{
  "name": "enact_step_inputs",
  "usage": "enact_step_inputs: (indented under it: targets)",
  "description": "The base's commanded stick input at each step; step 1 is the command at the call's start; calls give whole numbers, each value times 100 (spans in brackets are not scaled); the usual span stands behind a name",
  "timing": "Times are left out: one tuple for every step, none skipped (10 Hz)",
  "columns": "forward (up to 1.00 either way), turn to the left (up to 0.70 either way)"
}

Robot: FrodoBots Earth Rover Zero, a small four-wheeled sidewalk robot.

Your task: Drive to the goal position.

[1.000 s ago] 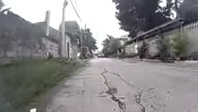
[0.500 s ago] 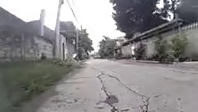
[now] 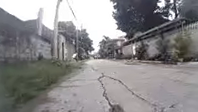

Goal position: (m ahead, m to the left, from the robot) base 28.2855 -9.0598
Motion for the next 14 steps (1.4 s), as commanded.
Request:
enact_step_inputs:
  targets:
    - [70,0]
    - [70,0]
    - [70,0]
    - [70,0]
    - [70,0]
    - [70,0]
    - [70,0]
    - [70,0]
    - [70,0]
    - [70,0]
    - [70,0]
    - [70,-2]
    - [70,-20]
    - [70,-35]
